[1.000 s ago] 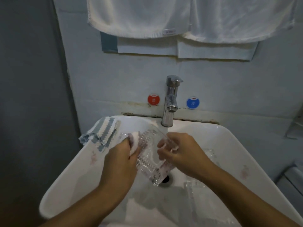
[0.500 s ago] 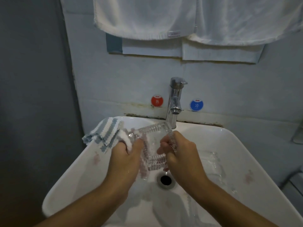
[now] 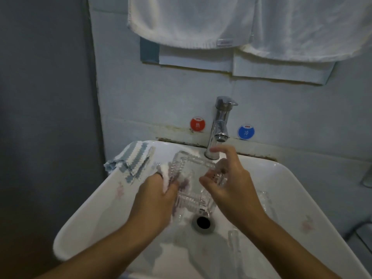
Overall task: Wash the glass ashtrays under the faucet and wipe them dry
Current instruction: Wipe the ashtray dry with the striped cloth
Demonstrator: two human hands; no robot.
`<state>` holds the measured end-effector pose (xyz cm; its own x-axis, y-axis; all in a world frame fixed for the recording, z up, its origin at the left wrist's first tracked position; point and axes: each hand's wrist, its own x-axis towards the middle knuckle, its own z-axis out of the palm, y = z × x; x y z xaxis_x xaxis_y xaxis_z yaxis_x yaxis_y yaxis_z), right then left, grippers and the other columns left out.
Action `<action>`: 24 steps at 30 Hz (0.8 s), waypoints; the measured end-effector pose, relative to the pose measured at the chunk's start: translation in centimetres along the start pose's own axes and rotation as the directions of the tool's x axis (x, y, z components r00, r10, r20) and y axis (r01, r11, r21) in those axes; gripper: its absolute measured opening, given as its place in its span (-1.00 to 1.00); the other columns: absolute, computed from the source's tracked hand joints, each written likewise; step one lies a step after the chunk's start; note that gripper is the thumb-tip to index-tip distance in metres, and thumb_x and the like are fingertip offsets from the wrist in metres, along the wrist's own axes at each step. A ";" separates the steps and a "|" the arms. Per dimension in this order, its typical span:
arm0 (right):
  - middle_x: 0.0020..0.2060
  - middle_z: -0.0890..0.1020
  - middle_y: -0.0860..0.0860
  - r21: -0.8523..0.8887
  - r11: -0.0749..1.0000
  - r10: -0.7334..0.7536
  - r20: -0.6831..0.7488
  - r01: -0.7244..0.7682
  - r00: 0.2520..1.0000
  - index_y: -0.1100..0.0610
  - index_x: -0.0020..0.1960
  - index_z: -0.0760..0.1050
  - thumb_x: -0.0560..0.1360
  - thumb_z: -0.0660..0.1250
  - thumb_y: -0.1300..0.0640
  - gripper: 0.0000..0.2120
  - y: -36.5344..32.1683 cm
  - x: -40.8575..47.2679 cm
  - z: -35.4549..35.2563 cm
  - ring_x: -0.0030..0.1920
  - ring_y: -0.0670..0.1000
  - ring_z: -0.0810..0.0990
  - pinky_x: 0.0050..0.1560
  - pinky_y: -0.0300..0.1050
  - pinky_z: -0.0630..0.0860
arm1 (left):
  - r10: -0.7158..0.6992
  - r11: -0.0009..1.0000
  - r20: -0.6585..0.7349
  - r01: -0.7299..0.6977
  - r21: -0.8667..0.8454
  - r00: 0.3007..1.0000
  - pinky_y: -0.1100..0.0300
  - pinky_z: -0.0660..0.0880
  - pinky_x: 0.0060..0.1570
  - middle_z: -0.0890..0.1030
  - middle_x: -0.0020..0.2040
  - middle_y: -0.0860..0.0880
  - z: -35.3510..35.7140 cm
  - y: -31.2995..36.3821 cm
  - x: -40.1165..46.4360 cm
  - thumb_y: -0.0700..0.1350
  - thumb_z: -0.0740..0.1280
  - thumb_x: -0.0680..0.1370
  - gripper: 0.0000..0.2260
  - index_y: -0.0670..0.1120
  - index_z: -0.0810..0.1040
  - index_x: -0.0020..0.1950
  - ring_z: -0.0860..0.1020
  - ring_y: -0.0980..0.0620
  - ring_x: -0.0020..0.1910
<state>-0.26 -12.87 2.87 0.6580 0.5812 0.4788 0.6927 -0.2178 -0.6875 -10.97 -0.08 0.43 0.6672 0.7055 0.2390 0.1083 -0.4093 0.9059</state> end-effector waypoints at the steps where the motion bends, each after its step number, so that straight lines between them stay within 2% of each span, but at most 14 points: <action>1: -0.10 0.63 -0.20 -0.069 0.998 -0.011 0.037 0.013 0.999 -0.11 0.19 0.44 0.50 0.47 0.14 -0.64 0.0 0.1 -0.5 -0.13 -0.22 0.65 -0.17 -0.40 0.59 | 0.056 0.997 -0.019 -0.055 0.049 0.998 -0.13 0.60 -0.19 0.67 -0.29 -0.02 -0.1 0.0 0.0 0.16 0.32 0.58 -0.70 -0.06 0.61 -0.12 0.66 -0.05 -0.28; 3: -0.12 0.65 -0.17 -0.156 0.988 0.024 0.168 0.003 0.986 -0.06 0.04 0.55 0.51 0.45 0.08 -0.86 0.0 0.3 -1.3 -0.14 -0.16 0.66 -0.11 -0.23 0.65 | 0.140 0.986 -0.032 -0.136 0.095 0.990 -0.07 0.61 -0.10 0.69 -0.18 0.03 -0.1 0.1 0.0 0.20 0.29 0.56 -0.67 -0.05 0.62 -0.01 0.66 0.03 -0.16; 4: -0.16 0.64 -0.14 -0.172 0.985 0.049 0.244 -0.007 0.968 -0.05 -0.04 0.54 0.53 0.43 0.09 -0.92 0.0 0.2 -1.4 -0.19 -0.14 0.65 -0.11 -0.17 0.66 | 0.170 0.980 -0.043 -0.165 0.111 0.984 -0.05 0.60 -0.05 0.70 -0.11 0.03 0.0 0.2 0.0 0.15 0.31 0.57 -0.70 -0.06 0.63 0.06 0.66 0.03 -0.09; 6: -0.20 0.61 -0.07 -0.197 0.980 0.064 0.321 0.001 0.945 -0.02 -0.10 0.49 0.59 0.36 0.14 -0.88 0.2 0.0 -1.1 -0.25 -0.11 0.60 -0.14 -0.11 0.65 | 0.211 0.971 -0.074 -0.200 0.130 0.975 -0.01 0.60 0.00 0.70 -0.04 0.03 0.1 0.3 -0.2 -0.02 0.36 0.60 -0.82 -0.07 0.63 0.13 0.65 0.06 -0.03; 8: -0.21 0.58 -0.04 -0.181 0.983 0.026 0.238 0.018 0.971 0.03 -0.09 0.46 0.62 0.30 0.17 -0.88 0.3 -0.2 -0.4 -0.28 -0.08 0.58 -0.21 -0.06 0.65 | 0.132 0.990 -0.096 -0.137 -0.044 0.987 0.07 0.63 -0.12 0.69 -0.09 0.09 0.0 0.6 -0.1 -0.09 0.37 0.59 -0.93 0.02 0.62 0.06 0.66 0.14 -0.11; 10: -0.20 0.57 -0.03 -0.121 0.992 -0.007 0.079 0.017 0.997 0.06 -0.06 0.45 0.62 0.29 0.22 -0.89 0.6 -0.3 0.2 -0.31 -0.05 0.60 -0.32 -0.09 0.64 | -0.060 0.959 -0.036 0.047 -0.278 0.998 0.16 0.61 -0.21 0.69 -0.10 0.12 0.0 1.2 -0.3 -0.07 0.38 0.59 -0.95 0.07 0.58 0.04 0.67 0.14 -0.12; 12: -0.22 0.56 -0.01 -0.025 0.999 -0.041 -0.045 0.040 0.998 0.11 -0.05 0.47 0.61 0.28 0.29 -0.89 0.5 -0.5 0.6 -0.34 -0.05 0.61 -0.40 -0.15 0.62 | -0.140 0.897 0.121 0.178 -0.405 0.983 0.11 0.60 -0.02 0.71 -0.02 0.09 0.4 1.2 -0.3 -0.02 0.35 0.61 -0.87 0.03 0.59 0.15 0.69 0.08 -0.03; 14: -0.24 0.55 -0.03 0.070 0.994 -0.078 -0.142 0.089 0.987 0.13 -0.05 0.47 0.61 0.26 0.32 -0.88 0.3 -0.6 0.8 -0.34 -0.07 0.61 -0.44 -0.26 0.57 | -0.154 0.862 0.283 0.269 -0.429 0.947 -0.04 0.57 0.16 0.73 0.03 0.04 1.0 1.4 -0.6 0.02 0.32 0.62 -0.79 0.01 0.60 0.21 0.69 0.01 0.04; 16: -0.25 0.55 -0.08 0.072 0.992 -0.093 -0.171 0.107 0.981 0.11 -0.04 0.46 0.63 0.26 0.24 -0.92 0.2 -0.6 0.9 -0.31 -0.11 0.61 -0.45 -0.33 0.53 | -0.157 0.861 0.282 0.271 -0.430 0.946 -0.08 0.56 0.18 0.73 0.01 0.03 1.4 1.3 -0.7 0.03 0.30 0.63 -0.80 -0.01 0.60 0.19 0.70 -0.01 0.03; 19: -0.24 0.54 -0.06 0.047 0.998 -0.039 -0.088 0.044 0.995 0.10 -0.04 0.46 0.63 0.26 0.23 -0.92 0.7 -0.5 1.1 -0.33 -0.12 0.61 -0.44 -0.26 0.57 | -0.110 0.888 0.076 0.133 -0.439 0.991 0.08 0.62 -0.02 0.72 -0.11 0.11 1.3 1.3 -0.4 0.04 0.27 0.64 -0.86 0.04 0.57 0.10 0.69 0.12 -0.09; 21: -0.24 0.54 -0.04 0.033 0.998 -0.044 -0.072 0.047 0.996 0.10 -0.06 0.46 0.63 0.26 0.28 -0.87 0.8 -0.6 1.3 -0.34 -0.09 0.60 -0.43 -0.18 0.60 | -0.093 0.887 0.010 0.087 -0.453 0.996 0.14 0.61 -0.07 0.71 -0.13 0.15 0.9 1.4 -0.4 0.04 0.28 0.63 -0.91 0.07 0.54 0.05 0.68 0.18 -0.10; 23: -0.25 0.55 -0.04 0.089 0.992 -0.076 -0.099 0.085 0.992 0.09 -0.07 0.45 0.63 0.25 0.30 -0.84 0.7 -0.8 1.1 -0.35 -0.07 0.61 -0.44 -0.20 0.59 | -0.089 0.893 0.087 0.118 -0.434 0.992 0.01 0.63 -0.04 0.72 -0.09 0.09 0.9 1.2 -0.4 0.09 0.32 0.60 -0.85 0.06 0.57 0.08 0.69 0.06 -0.06; 24: -0.26 0.57 -0.02 0.148 0.984 -0.078 -0.116 0.095 0.990 0.09 -0.08 0.45 0.64 0.25 0.26 -0.85 0.6 -0.8 1.0 -0.36 -0.04 0.61 -0.44 -0.22 0.58 | -0.096 0.903 0.153 0.151 -0.401 0.984 -0.02 0.64 -0.09 0.73 -0.07 0.02 1.0 1.2 -0.5 0.13 0.34 0.58 -0.78 0.04 0.60 0.10 0.70 -0.03 -0.06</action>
<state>-0.72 -12.65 1.52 0.6313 0.5019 0.5912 0.7009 -0.0430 -0.7119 -10.43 -1.44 1.06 0.7587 0.6446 0.0945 -0.0973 -0.0313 0.9948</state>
